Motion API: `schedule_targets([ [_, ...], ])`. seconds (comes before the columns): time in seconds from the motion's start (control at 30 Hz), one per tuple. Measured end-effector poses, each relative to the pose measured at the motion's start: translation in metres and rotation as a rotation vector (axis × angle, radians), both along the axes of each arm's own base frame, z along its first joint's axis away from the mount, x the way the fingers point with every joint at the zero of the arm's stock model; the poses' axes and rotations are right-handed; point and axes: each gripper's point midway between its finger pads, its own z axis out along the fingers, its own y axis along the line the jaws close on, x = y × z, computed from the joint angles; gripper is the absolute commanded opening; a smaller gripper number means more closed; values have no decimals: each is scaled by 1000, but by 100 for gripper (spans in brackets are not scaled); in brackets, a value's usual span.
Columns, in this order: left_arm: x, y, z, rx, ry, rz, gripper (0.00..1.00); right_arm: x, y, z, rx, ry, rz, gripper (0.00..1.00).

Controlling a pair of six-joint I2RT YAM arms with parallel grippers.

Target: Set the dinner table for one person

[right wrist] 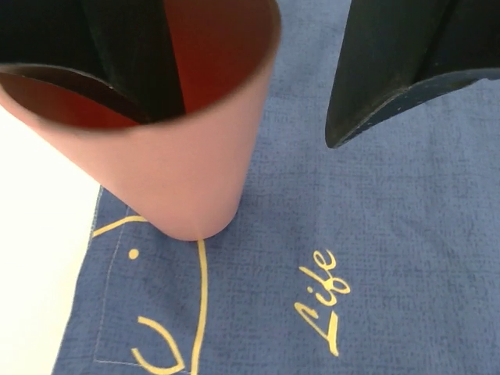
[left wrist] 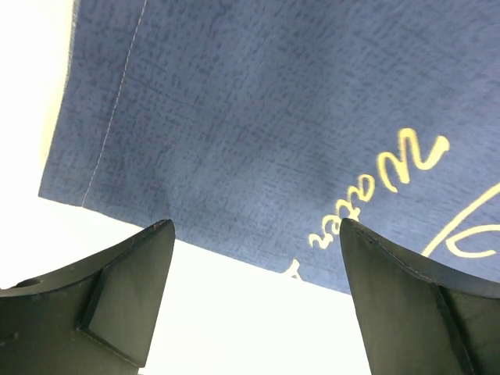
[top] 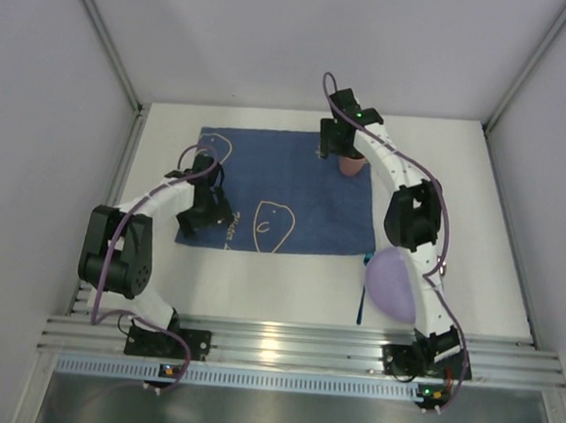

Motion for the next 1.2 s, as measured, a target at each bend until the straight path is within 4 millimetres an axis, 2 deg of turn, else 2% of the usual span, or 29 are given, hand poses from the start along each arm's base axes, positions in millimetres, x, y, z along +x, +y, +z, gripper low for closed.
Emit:
schedule_targets([
  [0.2, 14, -4, 22, -11, -32, -2, 92, -2, 10, 3, 12, -5, 27, 90],
  [0.27, 20, -5, 30, -15, -50, -3, 92, -1, 12, 11, 21, -23, 29, 98],
  [0.37, 28, -7, 41, -24, -76, -4, 92, 0, 10, 34, 26, -65, 31, 100],
  [0.47, 31, -9, 51, -32, -92, -8, 92, -1, 6, 75, 38, -140, 25, 100],
  [0.6, 33, -9, 65, -36, -118, -17, 92, -15, -8, 166, 82, -306, 12, 100],
  [0.63, 33, -9, 68, -36, -125, -20, 92, -24, -14, 190, 92, -347, 5, 100],
  [0.7, 31, -9, 76, -41, -142, -26, 92, -47, -29, 226, 107, -411, -11, 100],
  [0.77, 28, -10, 84, -49, -162, -31, 92, -80, -48, 242, 109, -433, -25, 100],
  [0.83, 21, -10, 91, -61, -187, -34, 92, -118, -68, 232, 100, -399, -43, 97],
  [0.87, 16, -9, 94, -66, -198, -36, 92, -138, -77, 213, 90, -357, -54, 94],
  [0.93, 2, -8, 96, -76, -206, -39, 92, -172, -89, 166, 66, -244, -67, 92],
  [1.0, -12, -7, 94, -85, -209, -41, 92, -199, -97, 110, 35, -105, -84, 91],
  [1.03, -20, -7, 92, -92, -207, -43, 92, -220, -102, 72, 0, -3, -96, 91],
  [1.1, -37, -5, 86, -100, -197, -42, 92, -256, -107, 22, -61, 143, -98, 90],
  [1.13, -45, -4, 83, -103, -192, -41, 92, -278, -109, 3, -96, 214, -89, 89],
  [1.2, -57, -3, 76, -110, -183, -39, 92, -303, -107, -13, -133, 281, -71, 87],
])
